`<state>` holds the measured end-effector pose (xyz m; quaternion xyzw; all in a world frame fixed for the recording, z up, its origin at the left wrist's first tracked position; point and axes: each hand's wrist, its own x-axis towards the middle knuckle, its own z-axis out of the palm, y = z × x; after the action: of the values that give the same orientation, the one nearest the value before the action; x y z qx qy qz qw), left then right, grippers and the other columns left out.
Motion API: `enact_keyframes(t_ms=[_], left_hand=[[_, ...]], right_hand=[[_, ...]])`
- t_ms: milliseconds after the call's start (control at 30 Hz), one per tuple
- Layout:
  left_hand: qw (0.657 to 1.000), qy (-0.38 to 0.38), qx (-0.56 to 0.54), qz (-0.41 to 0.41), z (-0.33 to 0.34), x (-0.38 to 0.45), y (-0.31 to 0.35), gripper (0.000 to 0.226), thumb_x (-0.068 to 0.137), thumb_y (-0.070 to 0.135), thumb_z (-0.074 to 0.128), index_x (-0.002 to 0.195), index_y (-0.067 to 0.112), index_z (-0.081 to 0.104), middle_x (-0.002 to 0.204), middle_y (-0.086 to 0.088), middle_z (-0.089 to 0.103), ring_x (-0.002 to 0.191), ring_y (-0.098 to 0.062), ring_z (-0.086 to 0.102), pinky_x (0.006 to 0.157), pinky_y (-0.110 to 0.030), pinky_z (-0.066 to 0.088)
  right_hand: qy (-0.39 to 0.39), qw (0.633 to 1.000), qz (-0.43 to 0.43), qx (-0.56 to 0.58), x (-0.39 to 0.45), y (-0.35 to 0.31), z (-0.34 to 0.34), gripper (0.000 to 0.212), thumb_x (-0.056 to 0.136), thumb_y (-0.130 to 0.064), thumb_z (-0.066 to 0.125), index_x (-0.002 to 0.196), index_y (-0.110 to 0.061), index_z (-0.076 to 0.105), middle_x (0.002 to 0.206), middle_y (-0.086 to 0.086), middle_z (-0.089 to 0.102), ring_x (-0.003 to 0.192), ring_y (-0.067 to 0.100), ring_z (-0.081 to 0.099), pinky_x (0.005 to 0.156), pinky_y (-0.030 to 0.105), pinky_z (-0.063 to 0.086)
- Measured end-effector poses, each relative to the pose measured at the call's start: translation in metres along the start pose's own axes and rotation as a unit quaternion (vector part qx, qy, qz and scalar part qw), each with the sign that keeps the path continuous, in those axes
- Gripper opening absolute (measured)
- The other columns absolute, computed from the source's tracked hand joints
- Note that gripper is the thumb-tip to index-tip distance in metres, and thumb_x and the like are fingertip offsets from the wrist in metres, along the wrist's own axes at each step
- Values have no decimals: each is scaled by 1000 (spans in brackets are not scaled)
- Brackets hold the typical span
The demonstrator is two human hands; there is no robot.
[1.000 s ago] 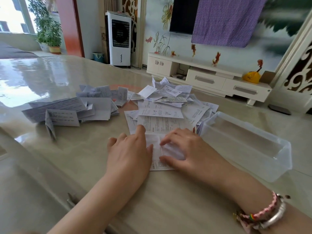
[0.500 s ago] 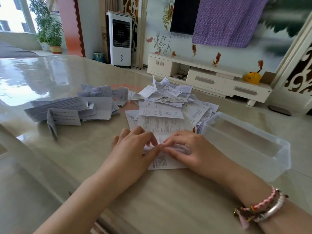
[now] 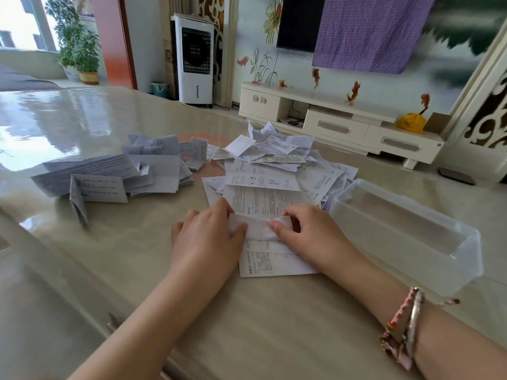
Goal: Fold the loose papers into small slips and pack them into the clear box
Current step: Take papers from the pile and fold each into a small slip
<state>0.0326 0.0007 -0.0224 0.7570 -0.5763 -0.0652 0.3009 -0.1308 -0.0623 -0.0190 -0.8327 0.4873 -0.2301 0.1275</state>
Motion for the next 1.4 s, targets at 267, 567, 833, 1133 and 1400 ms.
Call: enact_keyframes(t_ms=[267,567,833,1133,1400], left_hand=[[998,0,61,2,1,-2,5,21,98,44,37,106,24,37,120,3,57,112,-24,42,91,-37,25],[994,-26,108,-10,-1,0,9,25,100,45,35,111,23,36,123,0,56,115,-25,44,97,-39,27],[990,-23,137,-2,0,6,10,30,99,47,36,114,21,36,119,-3,60,113,-26,48,93,-40,28],[994,18,90,59,-1,3,9,23,98,41,44,110,23,35,119,4,55,111,-23,48,93,-36,28],[994,-43,78,68,2,2,5,29,96,53,39,103,25,38,114,4,54,111,-22,45,95,-37,30]], right_hand=[[-25,997,15,-67,-1,-5,1,39,95,-46,49,65,-26,33,78,-8,40,85,15,42,69,30,31],[-27,992,26,-121,-1,-9,3,34,100,-41,39,72,-22,37,86,-3,41,93,19,44,74,31,33],[-27,990,32,-137,-1,-10,3,34,100,-37,37,69,-24,33,85,-4,39,96,20,46,73,30,31],[42,987,-118,-105,-7,-7,-2,30,91,-36,56,118,-24,52,117,-5,49,111,16,43,94,37,40],[-27,975,-186,-118,-10,2,-10,34,91,-47,48,111,-24,64,108,-8,59,100,11,54,88,35,46]])
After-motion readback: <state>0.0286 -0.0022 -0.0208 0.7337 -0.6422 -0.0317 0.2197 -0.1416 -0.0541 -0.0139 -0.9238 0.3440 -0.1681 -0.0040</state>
